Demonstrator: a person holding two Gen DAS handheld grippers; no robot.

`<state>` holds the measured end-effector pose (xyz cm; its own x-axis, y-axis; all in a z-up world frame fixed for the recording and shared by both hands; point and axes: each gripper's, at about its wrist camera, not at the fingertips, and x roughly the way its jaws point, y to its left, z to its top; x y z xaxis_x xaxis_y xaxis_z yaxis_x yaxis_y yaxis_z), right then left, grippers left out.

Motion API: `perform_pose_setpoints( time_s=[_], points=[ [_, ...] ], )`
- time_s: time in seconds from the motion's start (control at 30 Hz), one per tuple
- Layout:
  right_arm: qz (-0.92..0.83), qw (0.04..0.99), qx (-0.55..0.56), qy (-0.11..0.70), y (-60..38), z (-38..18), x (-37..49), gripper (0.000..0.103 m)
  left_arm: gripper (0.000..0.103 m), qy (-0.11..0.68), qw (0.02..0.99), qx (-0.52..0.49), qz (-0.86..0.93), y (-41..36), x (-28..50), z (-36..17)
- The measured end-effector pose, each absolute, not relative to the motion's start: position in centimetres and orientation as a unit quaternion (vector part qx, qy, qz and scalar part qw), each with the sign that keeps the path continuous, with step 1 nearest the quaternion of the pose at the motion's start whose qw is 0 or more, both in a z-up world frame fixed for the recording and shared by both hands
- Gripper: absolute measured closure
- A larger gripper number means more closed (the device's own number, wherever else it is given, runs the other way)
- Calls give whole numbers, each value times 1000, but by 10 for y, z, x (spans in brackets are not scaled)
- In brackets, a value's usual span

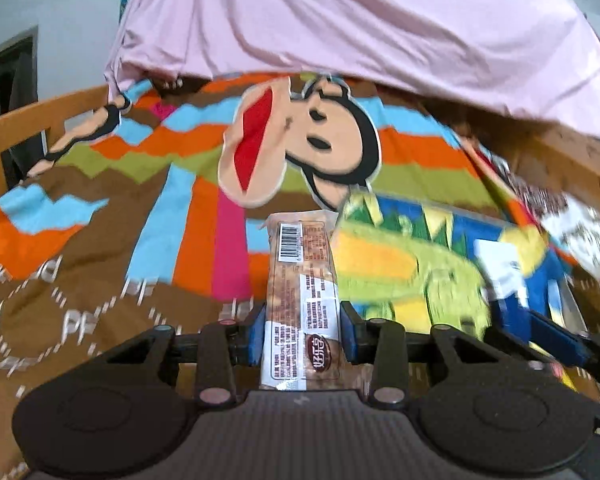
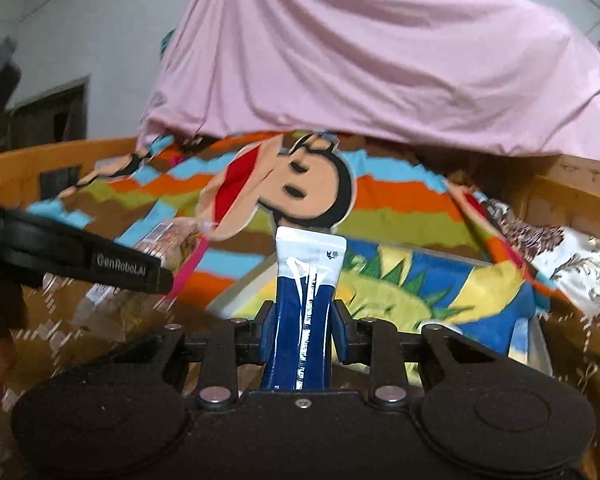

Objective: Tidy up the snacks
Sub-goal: 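Carry both snacks into the dinosaur tray and open both grippers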

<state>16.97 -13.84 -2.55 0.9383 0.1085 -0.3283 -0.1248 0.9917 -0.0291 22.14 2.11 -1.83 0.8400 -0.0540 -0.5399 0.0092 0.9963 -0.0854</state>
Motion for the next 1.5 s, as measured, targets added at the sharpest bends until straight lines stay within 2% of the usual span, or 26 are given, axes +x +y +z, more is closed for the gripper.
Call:
perform_pose_setpoints(
  time_s=[0.23,0.37,0.73,0.9,1.13,1.23,1.27,1.3,1.33,1.37,1.5],
  points=[
    [-20,992,35,121,-182,-12,223,72,62,219,973,-56,-34,10,272,-21],
    [-56,987,82,127,-212,-19,247,72,62,210,973,-67,-61,-1,297,-31],
    [-118,968,167,142,-253,-55,288,72,62,234,966,-51,-101,-36,330,-58],
    [-127,960,172,182,-257,-71,302,72,62,261,958,-1,-117,-54,339,-72],
    [-132,958,163,196,-252,-73,303,69,62,299,946,0,-121,-57,347,-91],
    [-135,957,161,199,-251,-73,301,65,61,302,946,-7,-116,-53,347,-90],
    [-138,956,162,203,-251,-72,301,53,53,298,948,-9,-111,-52,346,-90],
    [-142,954,162,209,-251,-71,301,33,45,295,949,-11,-108,-50,346,-89],
    [-148,952,162,213,-251,-71,300,25,29,292,950,-13,-108,-48,345,-88],
    [-149,952,162,214,-250,-70,298,21,19,286,952,-15,-105,-47,343,-87],
    [-143,953,159,214,-249,-56,289,20,17,283,954,-13,-94,-41,338,-80]
  ],
)
